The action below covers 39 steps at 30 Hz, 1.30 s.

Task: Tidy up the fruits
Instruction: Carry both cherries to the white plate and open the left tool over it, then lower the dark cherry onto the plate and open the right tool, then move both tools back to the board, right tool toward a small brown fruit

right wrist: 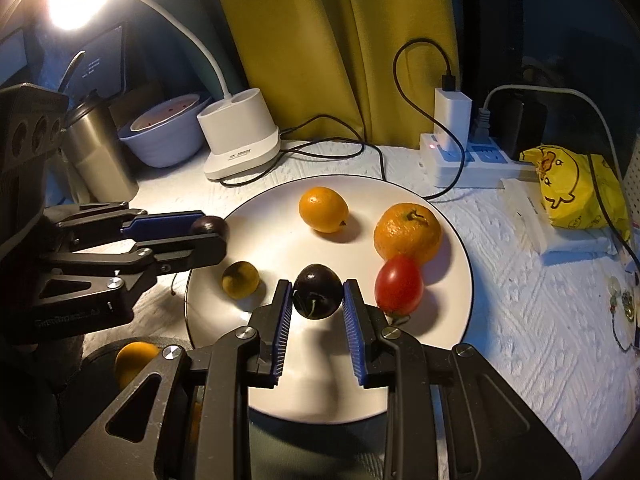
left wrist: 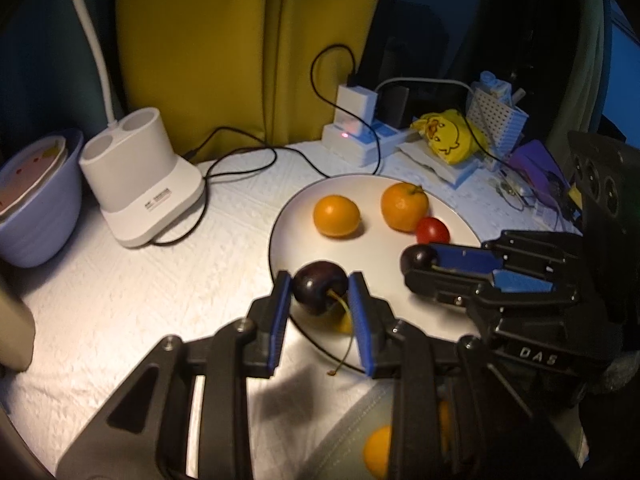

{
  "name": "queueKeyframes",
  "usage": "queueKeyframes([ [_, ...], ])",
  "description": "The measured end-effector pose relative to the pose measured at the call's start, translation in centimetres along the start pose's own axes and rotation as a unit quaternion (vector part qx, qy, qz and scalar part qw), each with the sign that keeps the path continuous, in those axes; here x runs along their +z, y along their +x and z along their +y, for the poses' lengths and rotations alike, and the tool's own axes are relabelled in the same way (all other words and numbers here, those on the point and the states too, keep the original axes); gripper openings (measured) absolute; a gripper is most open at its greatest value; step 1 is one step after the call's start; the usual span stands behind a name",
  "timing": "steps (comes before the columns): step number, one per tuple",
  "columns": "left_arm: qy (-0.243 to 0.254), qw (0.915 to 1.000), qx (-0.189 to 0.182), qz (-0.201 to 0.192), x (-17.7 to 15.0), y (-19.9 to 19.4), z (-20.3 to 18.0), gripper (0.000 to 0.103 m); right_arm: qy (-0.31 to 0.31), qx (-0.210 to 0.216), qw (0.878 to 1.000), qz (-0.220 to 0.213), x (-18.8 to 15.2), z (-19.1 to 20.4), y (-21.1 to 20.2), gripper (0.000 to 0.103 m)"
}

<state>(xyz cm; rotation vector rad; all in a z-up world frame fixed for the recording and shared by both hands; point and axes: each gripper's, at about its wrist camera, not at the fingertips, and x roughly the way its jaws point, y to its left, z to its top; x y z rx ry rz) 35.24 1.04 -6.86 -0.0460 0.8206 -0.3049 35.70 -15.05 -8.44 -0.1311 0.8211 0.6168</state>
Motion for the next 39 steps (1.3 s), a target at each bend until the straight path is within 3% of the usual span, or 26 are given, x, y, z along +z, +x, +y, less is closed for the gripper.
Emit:
queueKeyframes([
  [9,-0.011,0.9999,-0.001,-0.002,0.2,-0.1,0.3,0.031,0.01,-0.009,1.0,0.002,0.0,-0.2,0.4,0.028],
  [13,-0.01,0.9998,0.003,-0.015,0.4,-1.2,0.0,0.038,0.011,-0.015,1.0,-0.003,0.1,0.0,-0.3,0.033],
  [20,-0.005,0.9994,0.007,-0.034,0.4,-3.4,-0.8,0.04,0.012,-0.02,1.0,-0.019,0.0,0.7,-2.3,0.034],
  [39,-0.014,0.9986,0.013,-0.05,-3.2,-8.8,-2.2,0.041,0.006,-0.022,0.999,-0.029,-2.0,3.8,-7.2,0.034],
])
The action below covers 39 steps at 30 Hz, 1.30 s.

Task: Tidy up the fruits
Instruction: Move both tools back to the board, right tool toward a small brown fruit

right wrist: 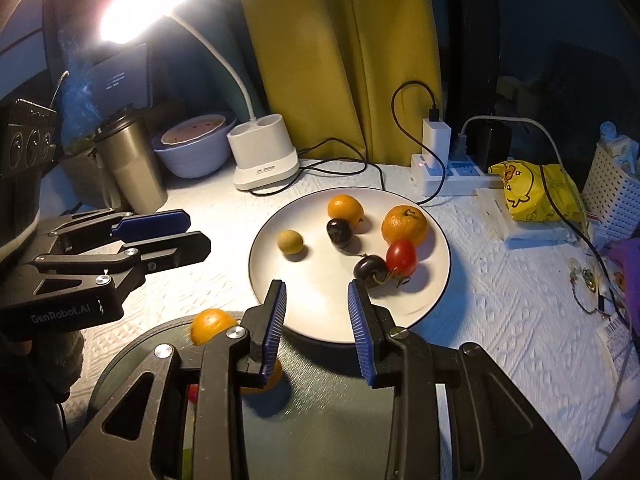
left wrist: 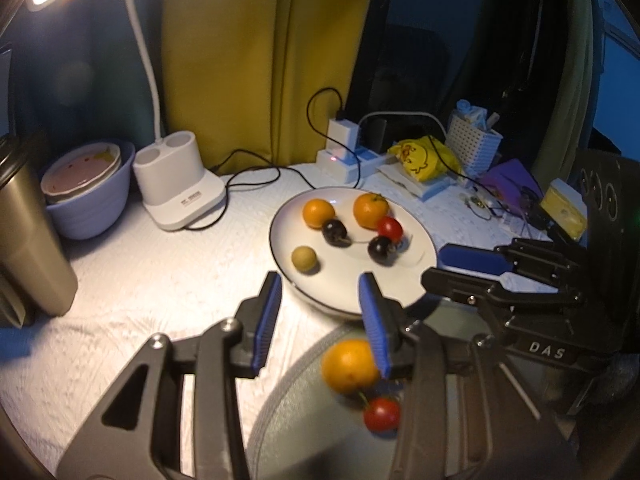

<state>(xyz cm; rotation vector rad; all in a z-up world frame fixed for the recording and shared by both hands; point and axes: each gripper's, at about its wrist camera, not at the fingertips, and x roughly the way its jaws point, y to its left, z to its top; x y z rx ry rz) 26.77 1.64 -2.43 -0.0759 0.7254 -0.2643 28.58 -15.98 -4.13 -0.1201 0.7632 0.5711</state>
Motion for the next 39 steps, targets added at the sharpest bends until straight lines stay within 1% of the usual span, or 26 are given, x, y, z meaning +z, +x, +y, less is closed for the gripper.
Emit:
queueKeyframes([
  [9,-0.007,1.0,-0.001,-0.002,-2.1,-2.2,-0.6,0.041,-0.005,0.002,1.0,0.001,-1.5,1.5,-1.8,0.034],
  [15,-0.014,0.9999,0.0,0.003,-3.7,-2.9,-0.6,0.041,-0.005,0.007,1.0,0.009,-2.8,2.4,-2.2,0.034],
  [21,-0.022,0.9997,0.001,0.009,-5.2,-3.3,-0.5,0.041,-0.008,0.012,1.0,0.023,-4.2,3.3,-2.1,0.034],
  [31,-0.037,0.9991,0.003,0.022,-7.5,-3.6,-0.2,0.042,-0.014,0.035,0.998,0.05,-6.3,4.9,-1.5,0.034],
  [37,-0.043,0.9987,0.004,0.028,-8.5,-3.7,-0.1,0.042,-0.016,0.044,0.997,0.065,-7.1,5.4,-0.8,0.035],
  [39,-0.043,0.9986,0.005,0.03,-8.6,-3.7,-0.1,0.042,-0.016,0.054,0.996,0.068,-7.3,5.6,-0.6,0.035],
])
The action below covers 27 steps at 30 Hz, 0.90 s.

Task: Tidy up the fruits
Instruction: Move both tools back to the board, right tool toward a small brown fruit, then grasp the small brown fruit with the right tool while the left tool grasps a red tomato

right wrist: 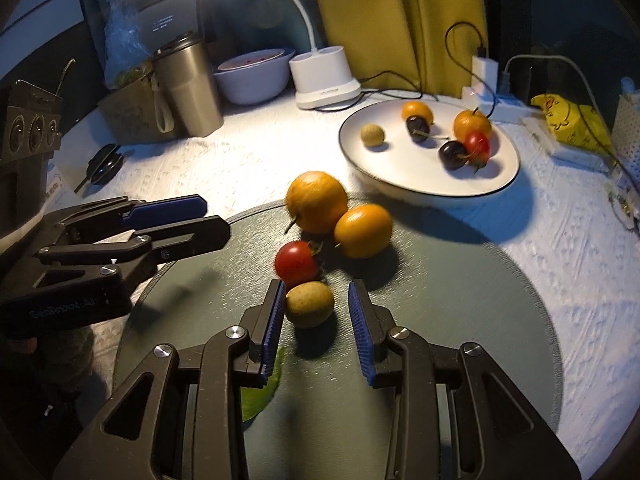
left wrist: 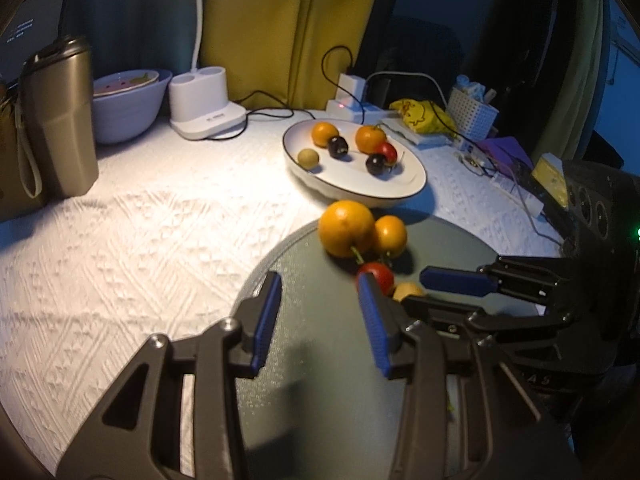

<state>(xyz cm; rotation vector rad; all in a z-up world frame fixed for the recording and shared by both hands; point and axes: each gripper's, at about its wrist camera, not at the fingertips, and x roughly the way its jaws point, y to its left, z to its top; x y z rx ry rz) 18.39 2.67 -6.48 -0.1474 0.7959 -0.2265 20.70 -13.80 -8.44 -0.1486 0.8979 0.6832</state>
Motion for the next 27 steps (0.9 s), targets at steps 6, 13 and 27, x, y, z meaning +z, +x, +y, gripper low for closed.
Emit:
queueKeyframes([
  [6,-0.001,1.0,0.004,0.003,-0.3,-0.1,0.0,0.042,-0.009,0.01,1.0,0.015,-0.6,0.6,0.9,0.035],
  [13,0.007,0.9999,0.002,0.01,-0.3,0.4,-0.8,0.042,-0.015,0.017,1.0,0.006,-0.6,0.3,0.7,0.028],
  [27,0.032,0.999,0.0,0.031,0.1,2.7,-3.1,0.042,0.01,0.005,1.0,-0.014,-1.0,-2.7,-0.8,0.028],
])
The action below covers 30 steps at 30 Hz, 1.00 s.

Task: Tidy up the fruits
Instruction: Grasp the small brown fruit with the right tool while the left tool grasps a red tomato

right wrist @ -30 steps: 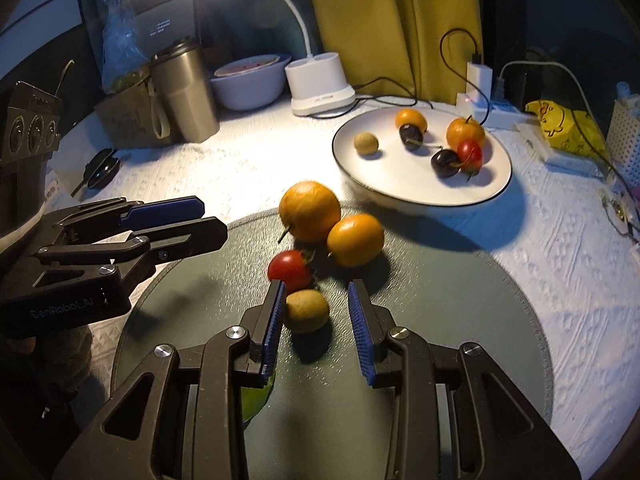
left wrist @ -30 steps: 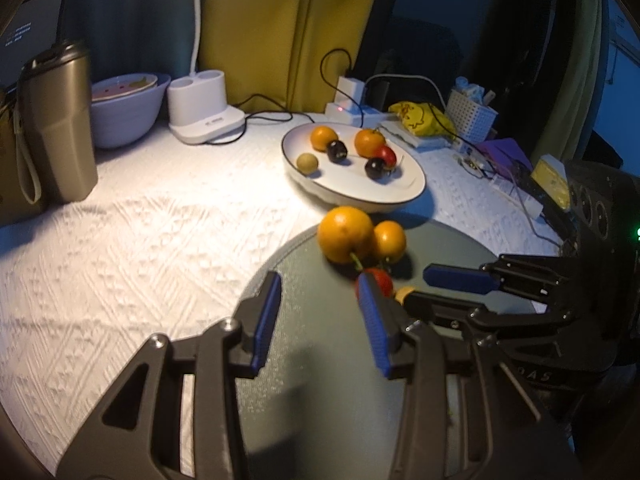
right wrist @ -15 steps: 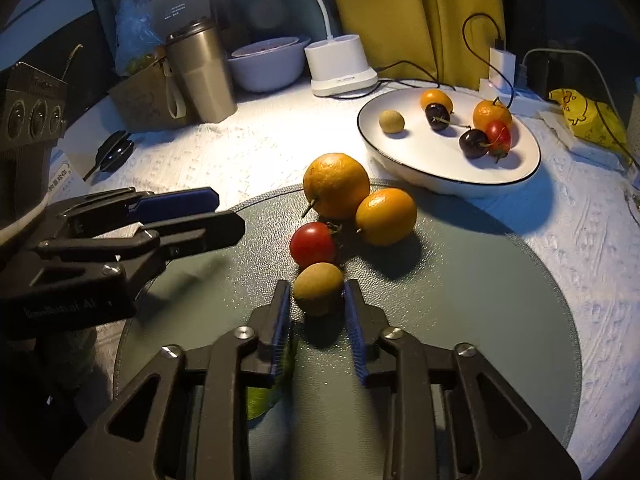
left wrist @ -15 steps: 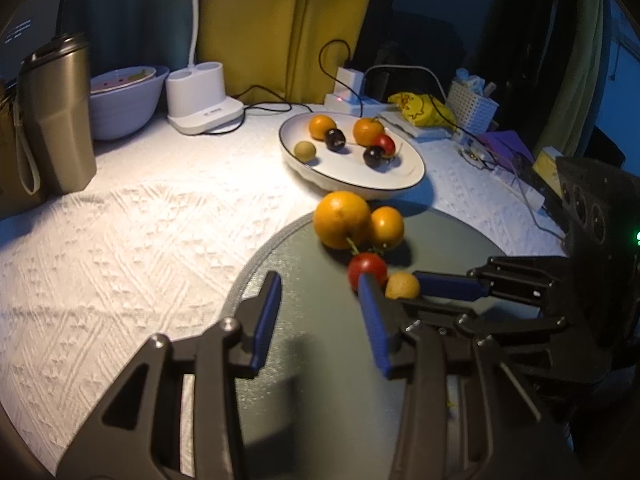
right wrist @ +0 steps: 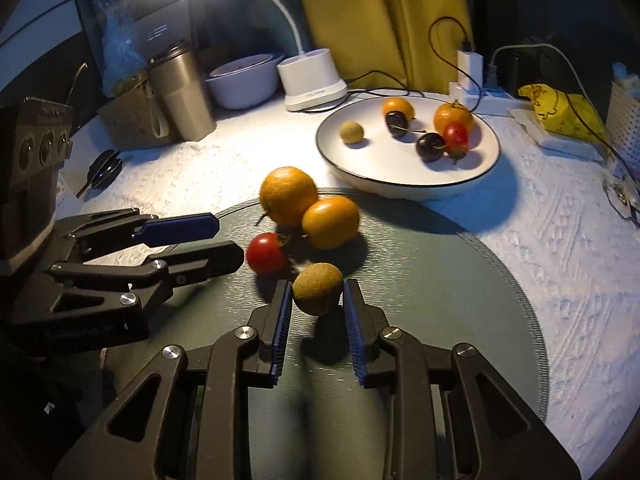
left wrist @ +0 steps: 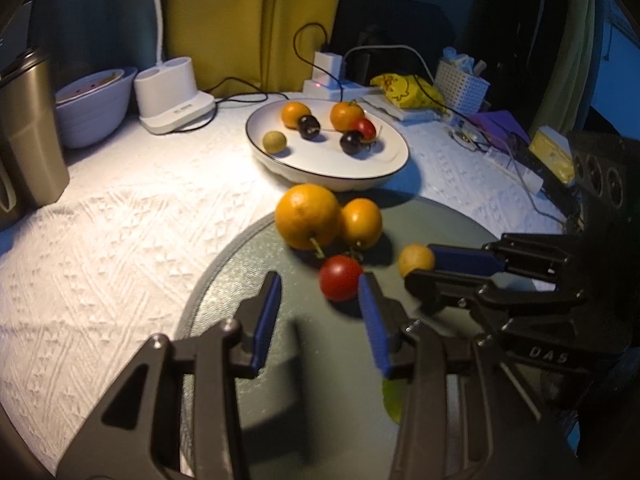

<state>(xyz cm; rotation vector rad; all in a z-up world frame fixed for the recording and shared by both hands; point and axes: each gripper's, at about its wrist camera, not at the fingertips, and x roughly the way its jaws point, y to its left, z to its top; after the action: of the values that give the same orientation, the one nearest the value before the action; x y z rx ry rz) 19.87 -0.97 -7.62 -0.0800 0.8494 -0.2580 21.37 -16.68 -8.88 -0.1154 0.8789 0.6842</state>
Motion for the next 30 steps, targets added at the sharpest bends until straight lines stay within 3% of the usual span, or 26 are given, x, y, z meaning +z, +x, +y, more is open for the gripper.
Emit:
queueKeyframes([
  [12,0.032,0.9993,-0.002,0.021,0.4,2.2,-1.7,0.041,0.018,-0.007,1.0,-0.011,0.1,-2.1,-0.7,0.028],
  [15,0.042,0.9988,-0.002,0.023,0.3,2.3,-2.1,0.033,0.021,-0.009,1.0,-0.015,0.1,-2.4,-1.0,0.028],
  [17,0.047,0.9986,-0.006,0.023,0.2,2.2,-2.3,0.029,0.022,-0.011,1.0,-0.016,0.1,-2.5,-1.1,0.028],
  [30,0.061,0.9978,-0.025,0.009,0.2,0.1,-3.6,0.029,0.021,-0.017,0.999,-0.032,0.2,-2.4,-2.5,0.028],
])
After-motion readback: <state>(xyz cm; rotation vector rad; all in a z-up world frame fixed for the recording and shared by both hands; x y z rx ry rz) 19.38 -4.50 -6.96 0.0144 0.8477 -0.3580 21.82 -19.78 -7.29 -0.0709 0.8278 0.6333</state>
